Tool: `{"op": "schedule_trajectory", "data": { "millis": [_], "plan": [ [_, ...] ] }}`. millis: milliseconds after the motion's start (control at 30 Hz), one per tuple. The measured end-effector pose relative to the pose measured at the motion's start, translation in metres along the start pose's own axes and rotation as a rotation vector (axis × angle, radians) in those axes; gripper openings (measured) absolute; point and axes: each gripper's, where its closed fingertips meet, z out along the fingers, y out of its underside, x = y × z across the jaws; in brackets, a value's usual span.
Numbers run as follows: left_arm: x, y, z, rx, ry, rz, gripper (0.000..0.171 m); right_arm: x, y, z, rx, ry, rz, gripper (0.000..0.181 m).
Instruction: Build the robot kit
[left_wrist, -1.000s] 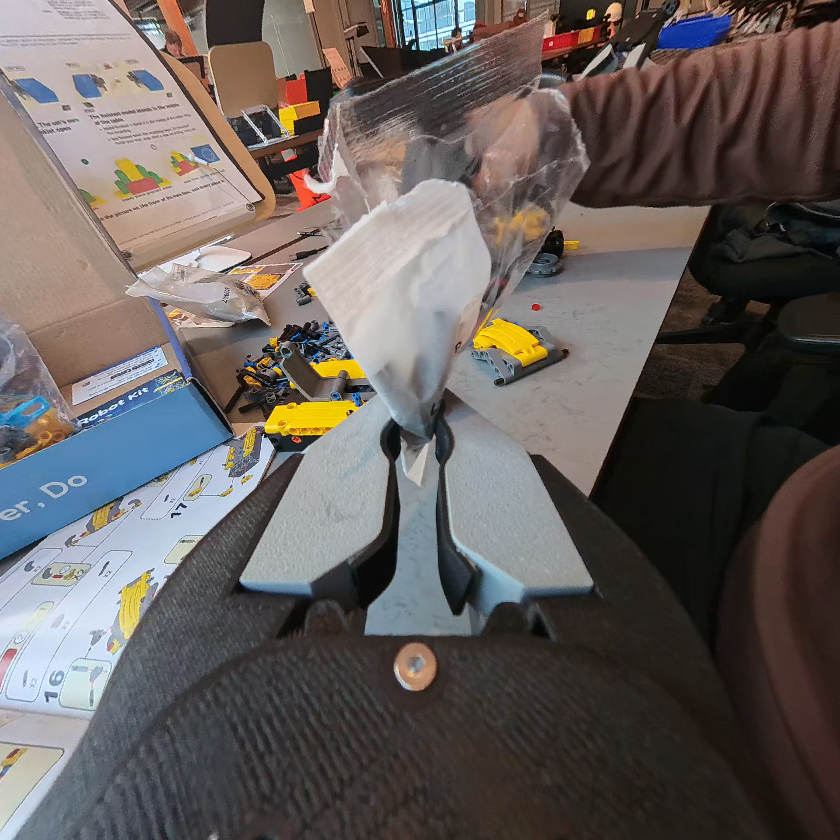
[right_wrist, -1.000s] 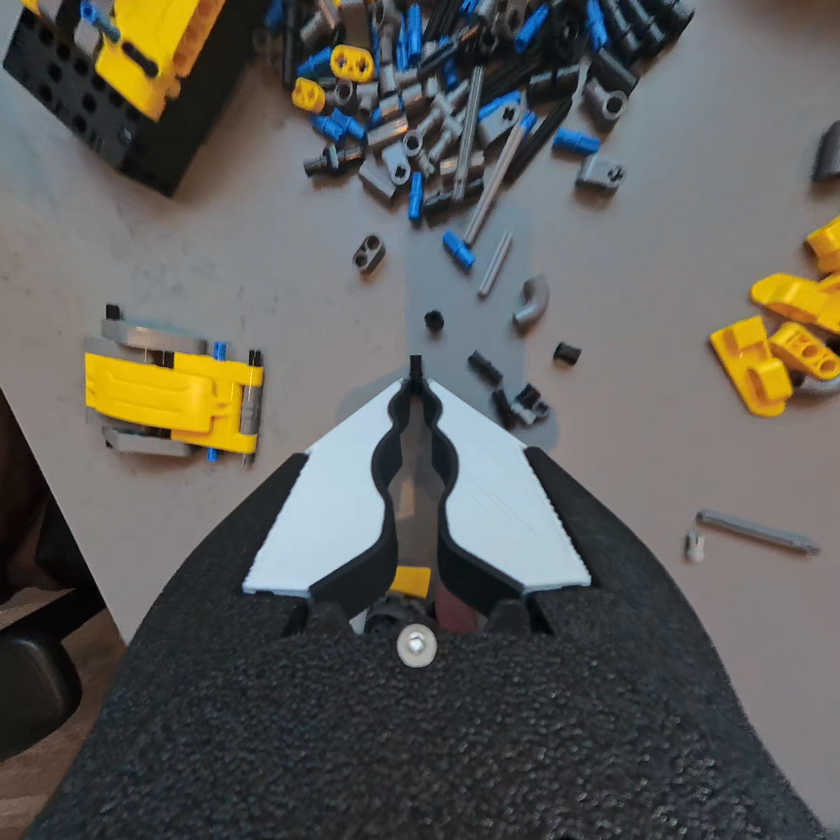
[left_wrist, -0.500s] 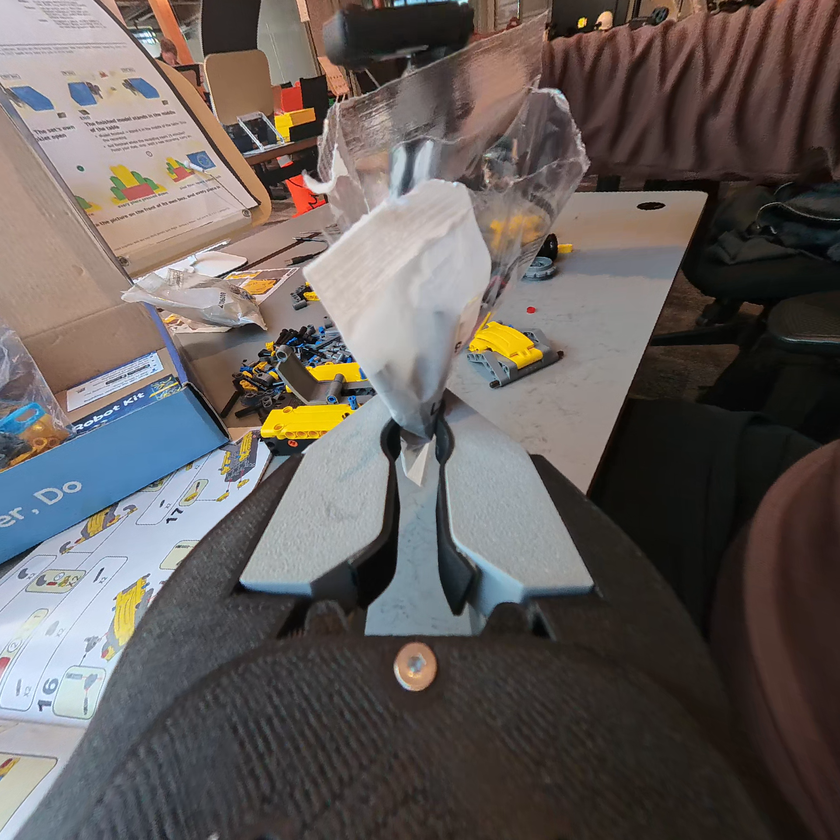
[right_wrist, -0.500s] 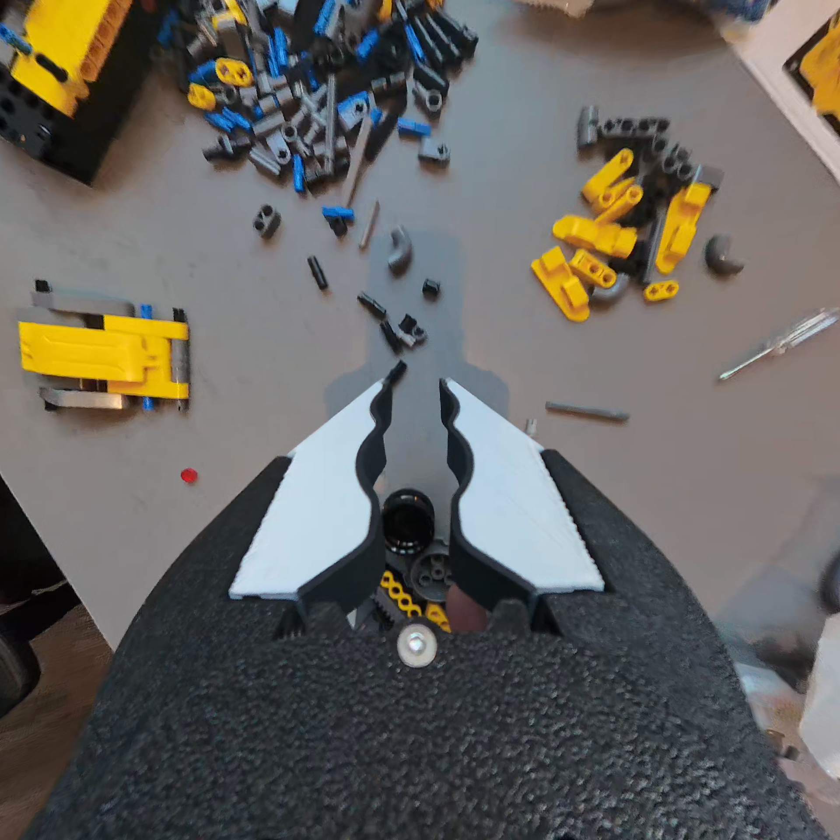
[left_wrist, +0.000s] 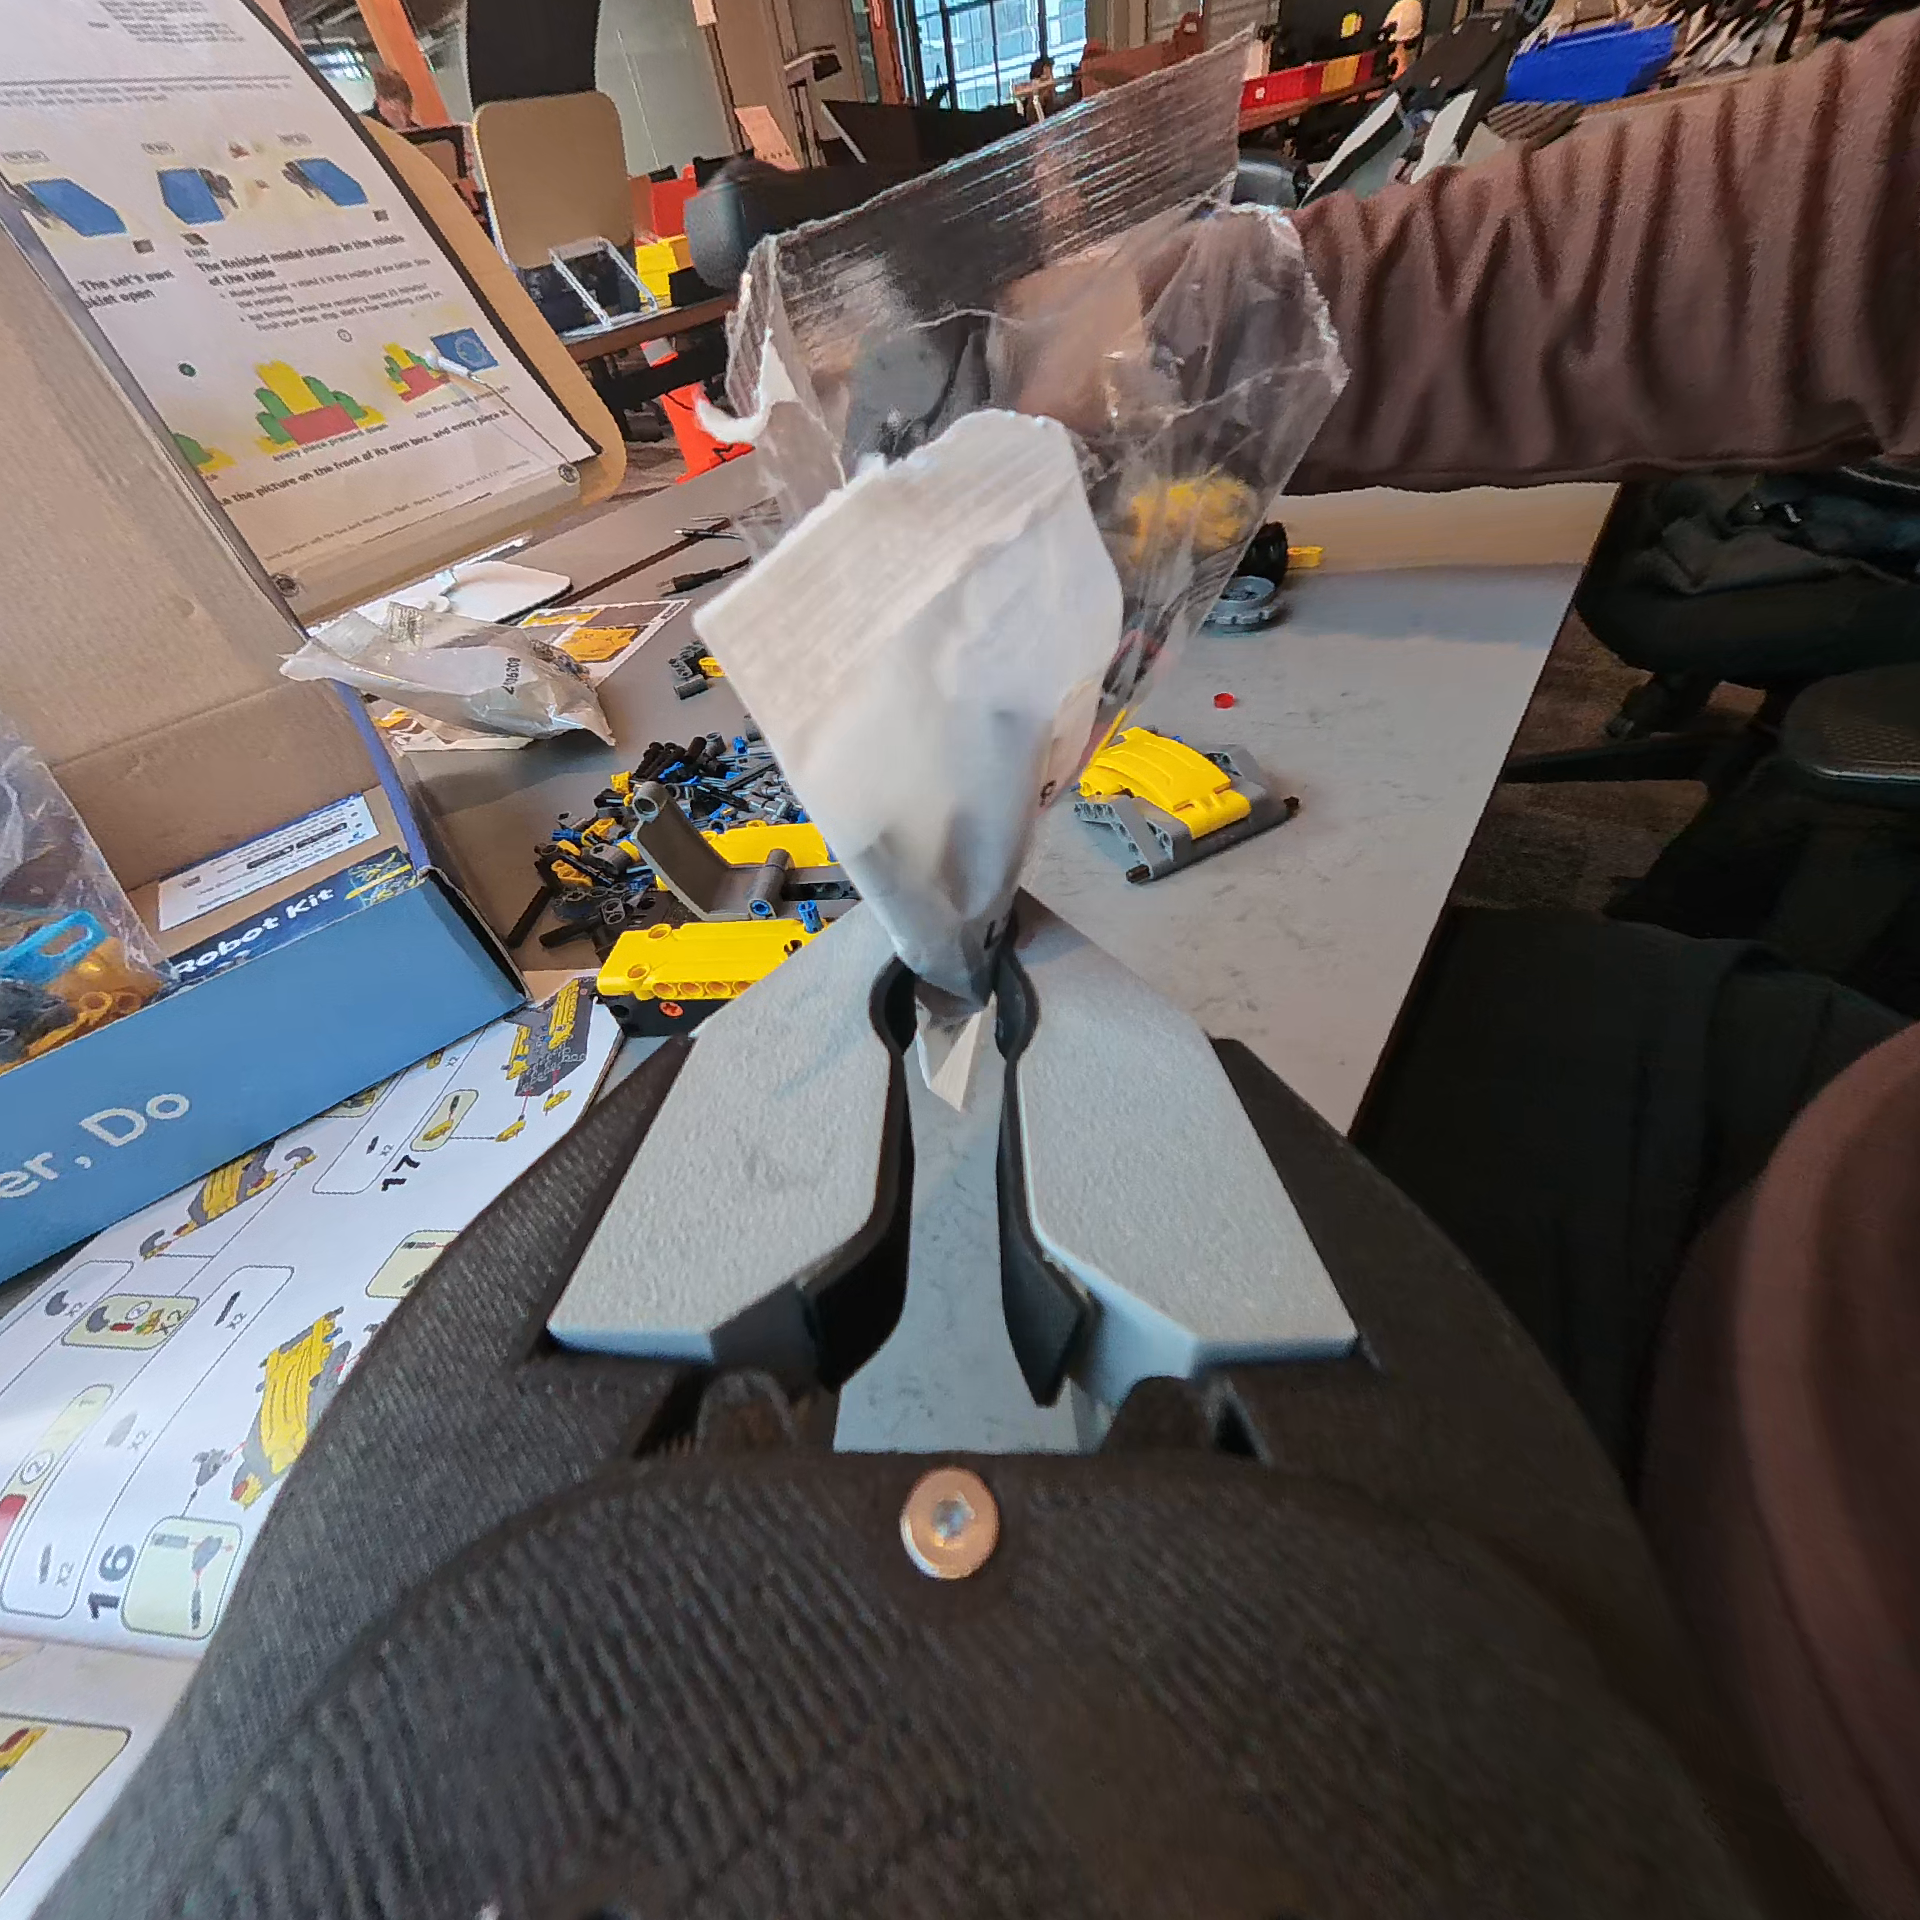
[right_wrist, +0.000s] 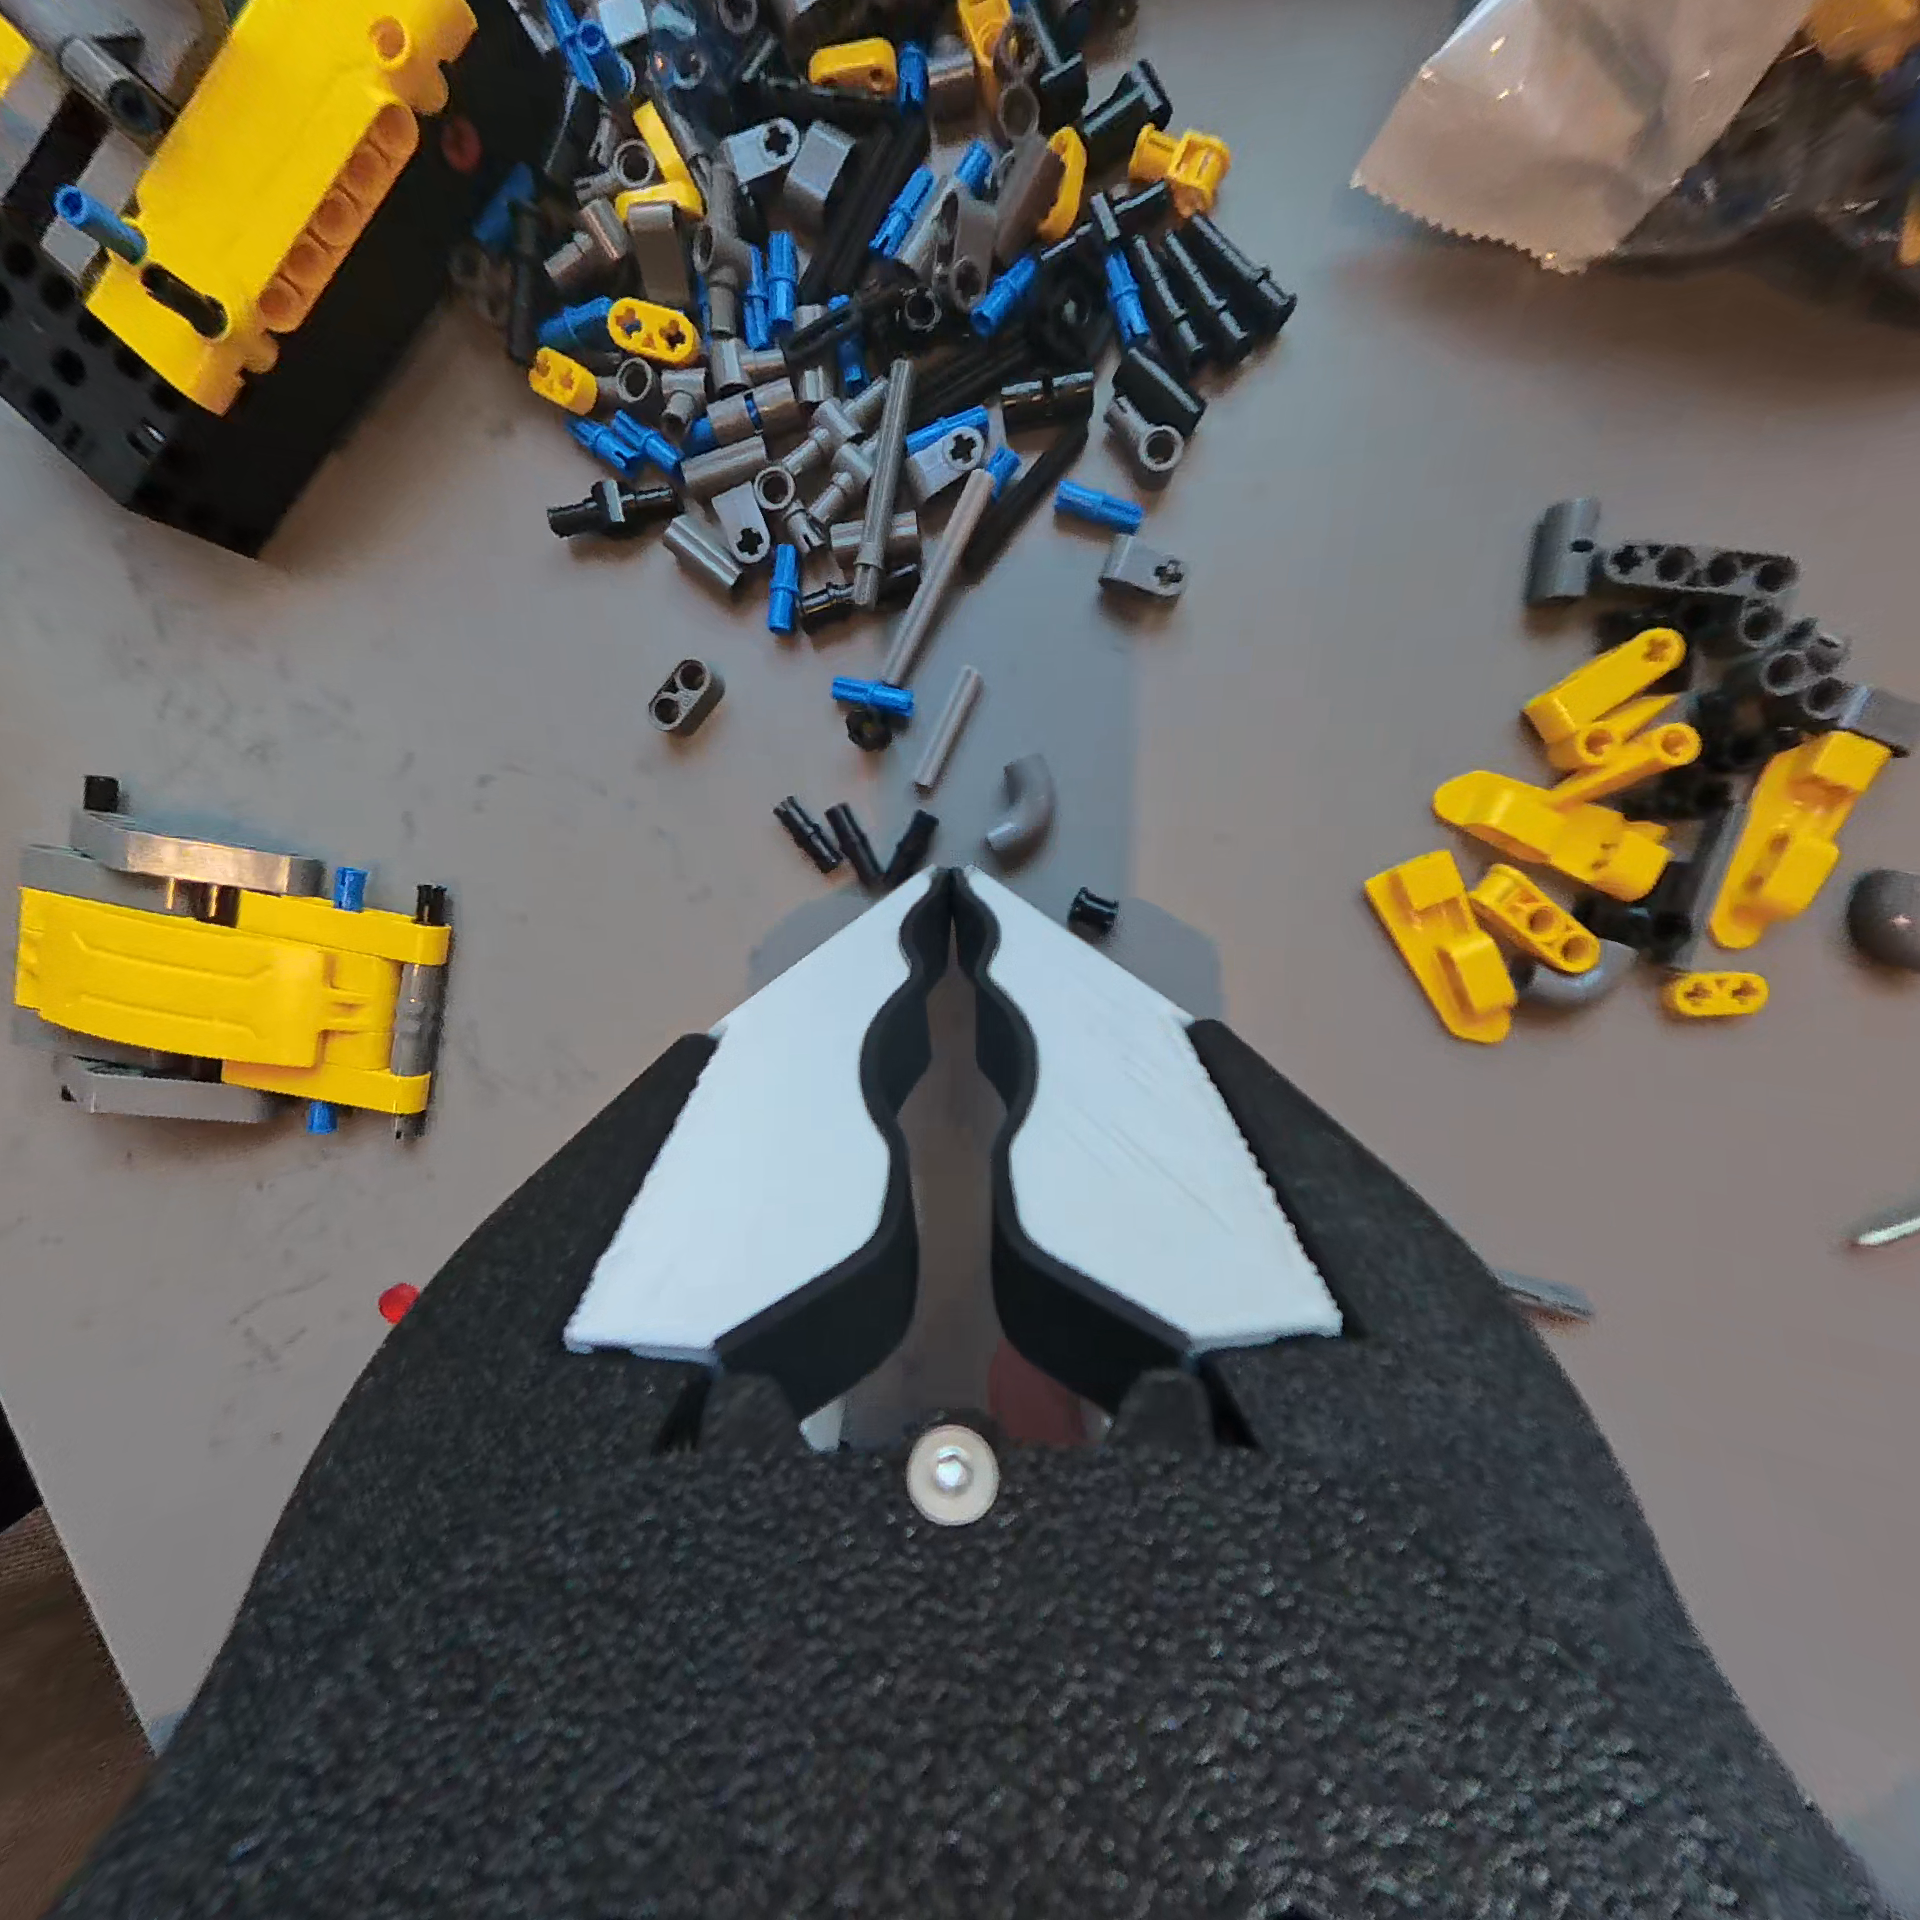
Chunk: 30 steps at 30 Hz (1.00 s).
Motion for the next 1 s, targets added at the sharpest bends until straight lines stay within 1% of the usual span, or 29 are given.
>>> {"op": "schedule_trajectory", "data": {
  "millis": [67, 100, 133, 167, 200, 267, 300, 333, 367, 433, 500, 533, 567, 600, 733, 833, 933, 1000],
  "plan": [
    [0.000, -0.001, -0.001, 0.005, -0.002, 0.002, 0.007, 0.008, -0.003, -0.016, 0.030, 0.028, 0.005, 0.002],
    [0.000, -0.001, -0.001, 0.008, -0.002, 0.003, 0.007, 0.015, -0.003, -0.028, 0.055, 0.045, 0.019, 0.009],
    [0.000, -0.001, -0.001, 0.010, 0.000, 0.003, 0.007, 0.025, -0.001, -0.041, 0.073, 0.075, 0.048, 0.010],
    [0.001, -0.001, -0.001, 0.011, 0.002, 0.004, 0.006, 0.039, 0.006, -0.053, 0.073, 0.121, 0.093, 0.012],
    [0.001, -0.001, -0.001, 0.011, 0.005, 0.003, 0.007, 0.057, 0.019, -0.062, 0.047, 0.176, 0.155, 0.018],
    [0.001, -0.001, -0.001, 0.008, 0.010, -0.001, 0.006, 0.088, 0.053, -0.072, -0.043, 0.275, 0.293, 0.026],
    [0.001, -0.001, -0.001, 0.008, 0.012, -0.002, 0.007, 0.090, 0.063, -0.071, -0.056, 0.257, 0.343, 0.032],
    [0.001, -0.001, -0.001, 0.008, 0.014, -0.004, 0.006, 0.085, 0.067, -0.068, -0.051, 0.197, 0.364, 0.037],
    [0.001, -0.001, -0.001, 0.010, 0.013, -0.006, 0.006, 0.082, 0.070, -0.066, -0.046, 0.176, 0.365, 0.037],
    [0.001, -0.001, -0.001, 0.013, 0.011, -0.007, 0.006, 0.088, 0.079, -0.062, -0.063, 0.219, 0.340, 0.028],
    [0.001, -0.001, 0.000, 0.006, 0.012, -0.007, 0.007, 0.086, 0.082, -0.052, -0.071, 0.197, 0.332, 0.027],
    [0.001, 0.000, 0.000, 0.002, 0.012, -0.006, 0.007, 0.086, 0.083, -0.046, -0.080, 0.189, 0.336, 0.022],
    [0.001, 0.000, 0.001, 0.000, 0.011, -0.004, 0.007, 0.087, 0.079, -0.043, -0.057, 0.183, 0.331, 0.017],
    [0.001, 0.000, 0.000, 0.000, 0.010, -0.002, 0.007, 0.084, 0.072, -0.041, -0.026, 0.162, 0.323, 0.002],
    [0.000, 0.000, 0.000, 0.000, 0.007, -0.004, 0.007, 0.066, 0.045, -0.025, 0.030, 0.083, 0.275, 0.002],
    [0.001, 0.001, 0.001, -0.004, 0.009, -0.004, 0.007, 0.043, 0.015, -0.008, 0.058, 0.010, 0.244, 0.002],
    [0.001, 0.001, 0.002, -0.006, 0.011, -0.001, 0.007, 0.022, -0.019, 0.011, 0.070, -0.026, 0.206, 0.002],
    [0.001, 0.001, 0.001, -0.004, 0.011, -0.001, 0.007, 0.011, -0.032, 0.016, 0.058, -0.038, 0.168, 0.003]
  ]
}}
